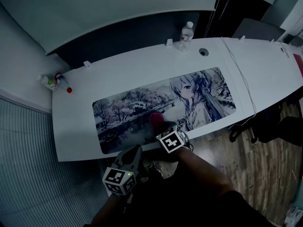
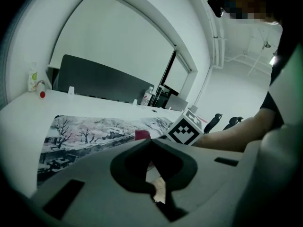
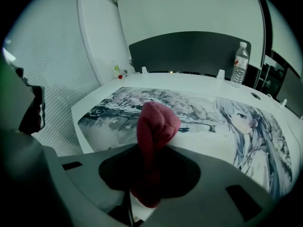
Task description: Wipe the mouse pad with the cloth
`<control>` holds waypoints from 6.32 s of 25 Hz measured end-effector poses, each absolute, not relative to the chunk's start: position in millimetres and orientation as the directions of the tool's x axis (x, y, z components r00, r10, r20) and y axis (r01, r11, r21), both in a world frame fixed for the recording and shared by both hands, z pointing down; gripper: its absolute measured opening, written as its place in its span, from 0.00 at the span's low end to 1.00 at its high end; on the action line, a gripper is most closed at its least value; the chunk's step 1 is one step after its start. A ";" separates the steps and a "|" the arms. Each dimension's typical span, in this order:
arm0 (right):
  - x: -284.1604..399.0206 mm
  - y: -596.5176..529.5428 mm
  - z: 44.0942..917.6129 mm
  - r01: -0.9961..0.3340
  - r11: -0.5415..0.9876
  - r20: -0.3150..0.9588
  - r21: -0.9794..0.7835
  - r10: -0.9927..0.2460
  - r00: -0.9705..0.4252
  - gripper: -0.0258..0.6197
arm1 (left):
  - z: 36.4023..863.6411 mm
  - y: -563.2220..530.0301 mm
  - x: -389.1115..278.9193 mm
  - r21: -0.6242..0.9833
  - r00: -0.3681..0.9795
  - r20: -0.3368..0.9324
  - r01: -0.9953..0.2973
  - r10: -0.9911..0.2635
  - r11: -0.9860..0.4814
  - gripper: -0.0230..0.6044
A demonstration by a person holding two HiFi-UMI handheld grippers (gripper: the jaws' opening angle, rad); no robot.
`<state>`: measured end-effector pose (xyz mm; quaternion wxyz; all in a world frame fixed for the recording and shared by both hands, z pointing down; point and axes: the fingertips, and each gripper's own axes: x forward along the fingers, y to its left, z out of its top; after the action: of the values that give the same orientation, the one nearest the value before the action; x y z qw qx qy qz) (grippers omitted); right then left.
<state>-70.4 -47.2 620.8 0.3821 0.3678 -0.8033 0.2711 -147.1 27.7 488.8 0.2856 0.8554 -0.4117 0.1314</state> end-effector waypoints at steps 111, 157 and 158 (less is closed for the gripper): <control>214.0 -168.0 620.1 -0.886 0.463 0.889 -0.016 -0.399 -0.224 0.22 | 503.6 -40.8 -26.1 0.356 0.518 0.460 -0.852 -0.721 -0.385 0.04; -192.8 -122.9 625.0 -0.696 0.717 0.863 -0.046 -0.322 -0.390 0.22 | 500.8 42.5 -291.1 0.342 0.389 0.470 -0.908 -0.792 -0.243 0.04; -202.3 -120.8 625.2 -0.685 0.728 0.861 -0.040 -0.323 -0.392 0.22 | 502.0 45.8 -296.6 0.342 0.389 0.474 -0.908 -0.790 -0.242 0.04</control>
<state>-202.3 -120.8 625.2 0.4552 0.3108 -0.8103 0.1990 -296.6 45.8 502.0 0.2894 0.7815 -0.5432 0.1018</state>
